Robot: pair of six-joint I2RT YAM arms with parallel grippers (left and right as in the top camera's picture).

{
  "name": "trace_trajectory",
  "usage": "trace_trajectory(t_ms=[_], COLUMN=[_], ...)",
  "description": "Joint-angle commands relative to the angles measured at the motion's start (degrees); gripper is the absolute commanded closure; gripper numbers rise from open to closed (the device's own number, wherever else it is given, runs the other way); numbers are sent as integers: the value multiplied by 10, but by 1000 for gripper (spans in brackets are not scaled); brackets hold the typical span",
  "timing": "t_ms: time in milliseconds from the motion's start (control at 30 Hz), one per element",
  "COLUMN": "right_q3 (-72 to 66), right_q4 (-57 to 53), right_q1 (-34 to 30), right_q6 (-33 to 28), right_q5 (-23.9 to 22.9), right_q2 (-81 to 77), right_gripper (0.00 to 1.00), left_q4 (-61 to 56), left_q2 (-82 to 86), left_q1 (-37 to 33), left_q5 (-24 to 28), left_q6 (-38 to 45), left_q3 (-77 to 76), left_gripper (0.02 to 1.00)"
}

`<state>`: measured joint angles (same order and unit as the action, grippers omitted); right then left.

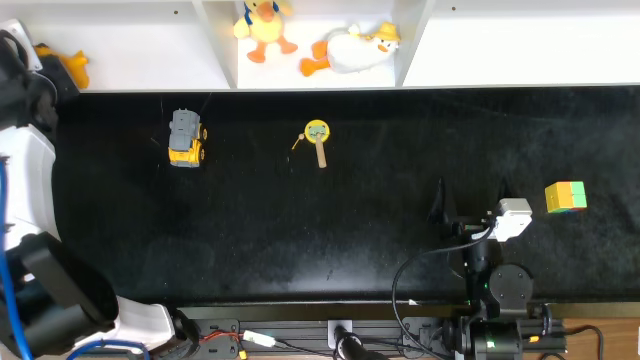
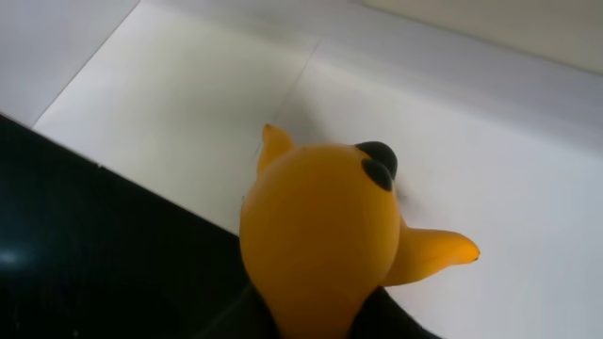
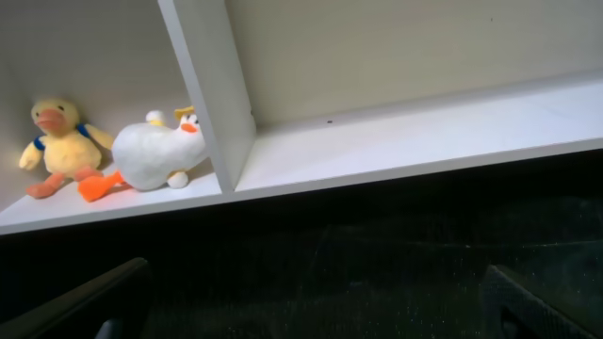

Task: Store Toys

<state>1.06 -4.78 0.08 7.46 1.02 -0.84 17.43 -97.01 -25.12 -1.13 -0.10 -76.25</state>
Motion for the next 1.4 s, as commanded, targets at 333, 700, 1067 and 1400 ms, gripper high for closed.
trace_trajectory(t_ms=[333, 700, 1067, 1400], right_q3=[-7, -7, -7, -7], right_q4=[2, 2, 2, 2], right_q1=[-1, -1, -1, -1], right_q6=[2, 2, 2, 2], right_q5=[-6, -6, -6, -6], right_q2=[6, 6, 6, 6], right_gripper=[7, 5, 5, 5], left_q4=[-18, -24, -22, 19], left_q2=[-20, -20, -12, 74], left_q1=[1, 1, 1, 0], left_q5=[22, 26, 26, 12], left_q6=[-6, -6, -6, 14], left_q3=[-2, -2, -3, -3], left_gripper=[347, 20, 20, 20])
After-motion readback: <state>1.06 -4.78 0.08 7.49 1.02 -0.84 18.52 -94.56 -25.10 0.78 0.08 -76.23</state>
